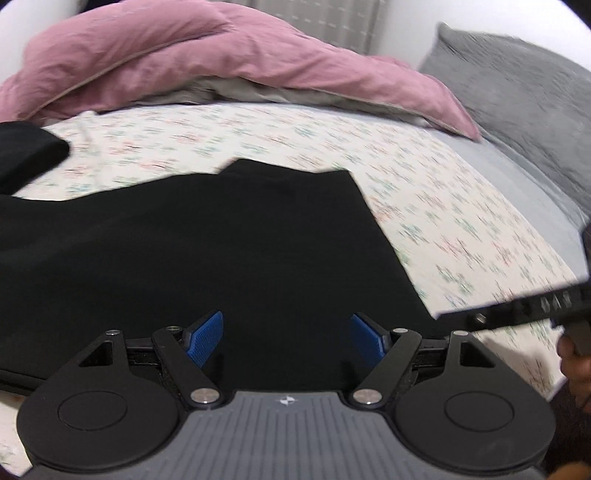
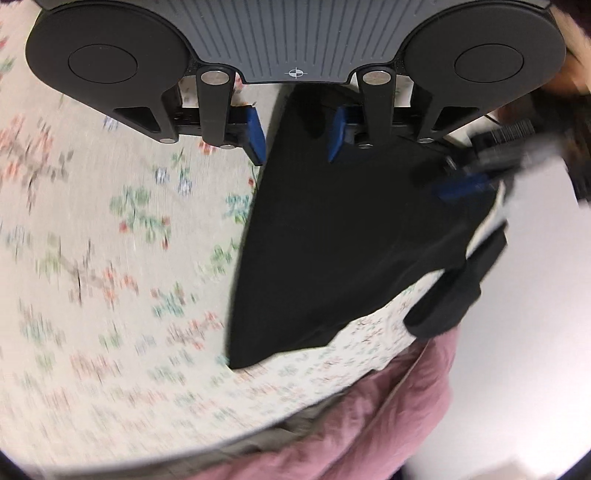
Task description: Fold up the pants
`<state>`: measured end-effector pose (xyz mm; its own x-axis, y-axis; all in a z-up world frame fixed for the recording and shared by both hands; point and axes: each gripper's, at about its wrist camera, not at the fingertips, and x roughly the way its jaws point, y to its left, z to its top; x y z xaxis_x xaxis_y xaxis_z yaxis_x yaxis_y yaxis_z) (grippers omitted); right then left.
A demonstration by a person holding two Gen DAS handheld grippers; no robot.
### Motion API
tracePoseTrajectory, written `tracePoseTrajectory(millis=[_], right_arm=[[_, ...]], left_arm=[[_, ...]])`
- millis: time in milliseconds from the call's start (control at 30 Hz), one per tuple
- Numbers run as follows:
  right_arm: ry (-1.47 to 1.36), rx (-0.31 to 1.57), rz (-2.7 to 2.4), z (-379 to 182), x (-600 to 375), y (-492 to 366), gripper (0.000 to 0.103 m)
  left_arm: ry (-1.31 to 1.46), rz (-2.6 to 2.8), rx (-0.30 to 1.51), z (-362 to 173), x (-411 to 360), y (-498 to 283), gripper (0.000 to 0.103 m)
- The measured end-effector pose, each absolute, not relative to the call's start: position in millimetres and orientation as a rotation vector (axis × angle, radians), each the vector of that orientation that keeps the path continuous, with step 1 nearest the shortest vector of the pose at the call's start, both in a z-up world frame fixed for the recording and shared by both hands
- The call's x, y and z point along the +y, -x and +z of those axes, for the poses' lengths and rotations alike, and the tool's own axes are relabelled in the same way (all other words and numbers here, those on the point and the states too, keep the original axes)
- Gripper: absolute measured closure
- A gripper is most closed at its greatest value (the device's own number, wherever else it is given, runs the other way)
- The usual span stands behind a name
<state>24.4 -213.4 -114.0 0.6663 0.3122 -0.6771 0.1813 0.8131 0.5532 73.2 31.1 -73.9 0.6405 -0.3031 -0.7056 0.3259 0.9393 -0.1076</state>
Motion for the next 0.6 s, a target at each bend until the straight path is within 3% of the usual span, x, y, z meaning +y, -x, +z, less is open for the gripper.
tracePoseTrajectory(millis=[400,600], right_arm=[[-0.94,0.921,0.089,-143,-231,-13,0.072],[-1.044,0.95,0.089,-146,-235,-16,0.084]], left_arm=[[-0.094,-0.458,0.823,-87,4,-61,0.013],[-0.13,-0.576,0.762,-84,-7,-49,0.013]])
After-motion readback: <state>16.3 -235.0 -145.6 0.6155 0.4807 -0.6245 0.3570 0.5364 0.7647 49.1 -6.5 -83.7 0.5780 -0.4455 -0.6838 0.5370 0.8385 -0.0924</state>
